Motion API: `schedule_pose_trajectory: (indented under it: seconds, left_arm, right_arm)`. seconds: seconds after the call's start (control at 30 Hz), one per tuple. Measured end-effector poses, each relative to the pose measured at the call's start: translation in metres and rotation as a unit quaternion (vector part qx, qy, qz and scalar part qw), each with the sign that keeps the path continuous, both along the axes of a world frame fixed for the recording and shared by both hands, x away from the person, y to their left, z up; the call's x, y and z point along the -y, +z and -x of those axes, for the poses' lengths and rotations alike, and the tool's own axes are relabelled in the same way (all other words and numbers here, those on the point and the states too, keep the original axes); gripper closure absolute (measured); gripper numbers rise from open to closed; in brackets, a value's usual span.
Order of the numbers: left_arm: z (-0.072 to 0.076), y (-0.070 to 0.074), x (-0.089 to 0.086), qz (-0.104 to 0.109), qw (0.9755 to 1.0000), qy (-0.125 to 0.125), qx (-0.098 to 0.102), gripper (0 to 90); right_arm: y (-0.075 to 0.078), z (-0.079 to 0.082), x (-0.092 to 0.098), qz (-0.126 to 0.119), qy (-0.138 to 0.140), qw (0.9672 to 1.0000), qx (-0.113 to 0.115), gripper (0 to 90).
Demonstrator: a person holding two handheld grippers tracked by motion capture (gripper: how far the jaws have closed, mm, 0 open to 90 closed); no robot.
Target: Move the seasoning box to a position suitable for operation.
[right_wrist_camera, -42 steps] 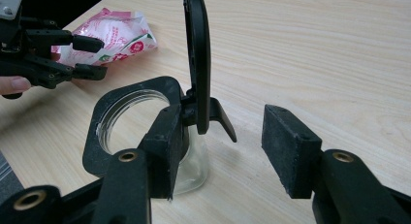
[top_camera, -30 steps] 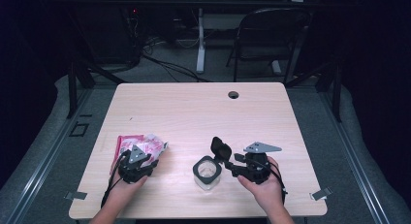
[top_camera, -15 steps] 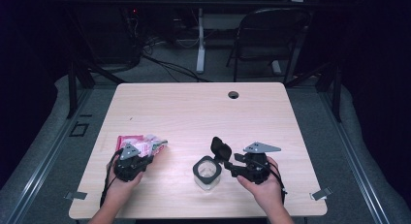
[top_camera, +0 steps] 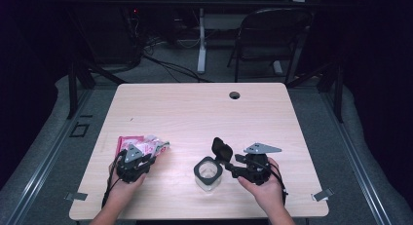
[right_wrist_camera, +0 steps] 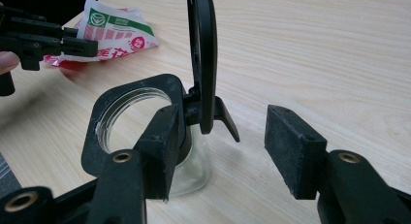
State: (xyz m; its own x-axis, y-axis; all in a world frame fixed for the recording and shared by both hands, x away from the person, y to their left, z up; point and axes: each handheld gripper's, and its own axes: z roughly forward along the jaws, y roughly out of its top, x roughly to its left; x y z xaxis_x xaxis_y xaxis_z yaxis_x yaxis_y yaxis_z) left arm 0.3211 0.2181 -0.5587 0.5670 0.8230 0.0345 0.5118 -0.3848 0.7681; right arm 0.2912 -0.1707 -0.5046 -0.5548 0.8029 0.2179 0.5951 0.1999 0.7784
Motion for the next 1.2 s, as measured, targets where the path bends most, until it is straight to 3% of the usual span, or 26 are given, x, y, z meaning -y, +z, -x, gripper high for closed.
schedule_pose_trajectory:
  seconds: [0.23,0.43,0.63,1.0,1.2]
  left_arm:
    - [-0.002,-0.007,0.006,-0.023,0.9997,-0.011,0.001,68.4]
    - [-0.003,-0.013,0.016,-0.068,0.9974,-0.014,0.019,62.4]
    - [-0.009,-0.019,0.022,-0.087,0.9959,-0.006,0.023,58.7]
    - [-0.026,-0.027,0.021,-0.077,0.9967,0.019,0.017,64.9]
    - [-0.031,-0.024,0.018,-0.069,0.9974,0.023,0.003,70.8]
  right_arm:
    - [-0.001,0.0,-0.001,0.0,0.002,1.0,-0.001,46.9]
    - [-0.002,0.0,-0.003,0.003,0.003,1.0,-0.002,46.9]
    - [-0.003,0.0,-0.005,0.004,0.004,1.0,-0.003,46.9]
    - [-0.003,0.0,-0.003,0.003,0.002,1.0,-0.003,46.9]
    - [-0.003,0.0,-0.003,0.002,0.001,1.0,-0.003,46.9]
